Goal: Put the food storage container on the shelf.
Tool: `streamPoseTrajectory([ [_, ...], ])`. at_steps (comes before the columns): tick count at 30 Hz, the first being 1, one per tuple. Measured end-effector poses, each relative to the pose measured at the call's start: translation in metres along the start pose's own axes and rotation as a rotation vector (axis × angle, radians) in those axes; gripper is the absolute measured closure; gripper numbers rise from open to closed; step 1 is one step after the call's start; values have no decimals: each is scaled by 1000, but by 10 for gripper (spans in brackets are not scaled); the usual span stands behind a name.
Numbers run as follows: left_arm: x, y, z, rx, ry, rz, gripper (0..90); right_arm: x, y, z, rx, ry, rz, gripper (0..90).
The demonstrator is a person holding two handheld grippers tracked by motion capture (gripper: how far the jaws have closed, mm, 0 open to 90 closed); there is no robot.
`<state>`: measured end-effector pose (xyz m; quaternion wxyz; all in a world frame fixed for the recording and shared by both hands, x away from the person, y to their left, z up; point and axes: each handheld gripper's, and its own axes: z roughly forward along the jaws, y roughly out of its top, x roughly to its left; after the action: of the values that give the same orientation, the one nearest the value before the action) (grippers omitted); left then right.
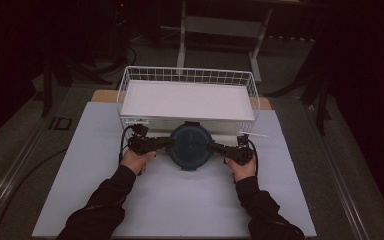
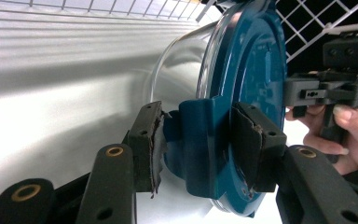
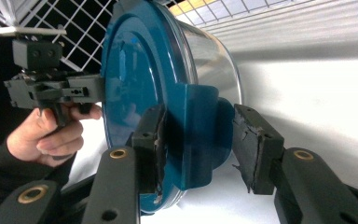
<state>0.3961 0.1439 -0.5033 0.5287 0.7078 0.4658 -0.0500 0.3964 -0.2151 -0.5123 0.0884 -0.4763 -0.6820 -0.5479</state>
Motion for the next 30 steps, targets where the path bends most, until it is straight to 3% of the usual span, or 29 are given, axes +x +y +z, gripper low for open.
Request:
streamPoseTrajectory([
  [3,4,-1,1,-14,-18,-6,551,-2,0,2,-13,4,14,558],
  [10,6,-2,4,-47,-13,-11,543,-7,-3,2,-26,4,26,539],
  [11,3,-3,5,-68,20,18,534,-6,-4,2,-31,-1,29,523],
  [12,1,-3,6,-76,49,27,529,-4,-3,3,-34,-24,3,508],
  [18,-4,1,7,-101,139,86,543,8,4,7,-54,-106,-76,470],
  [22,-1,1,8,-108,158,92,436,7,6,9,-72,-144,-123,425],
  [26,-8,2,9,-107,217,113,416,12,8,9,-77,-191,-151,440],
  [27,-8,3,9,-101,218,135,417,11,10,10,-83,-203,-166,442],
  [30,-10,4,9,-91,231,136,417,11,12,9,-82,-216,-154,451],
])
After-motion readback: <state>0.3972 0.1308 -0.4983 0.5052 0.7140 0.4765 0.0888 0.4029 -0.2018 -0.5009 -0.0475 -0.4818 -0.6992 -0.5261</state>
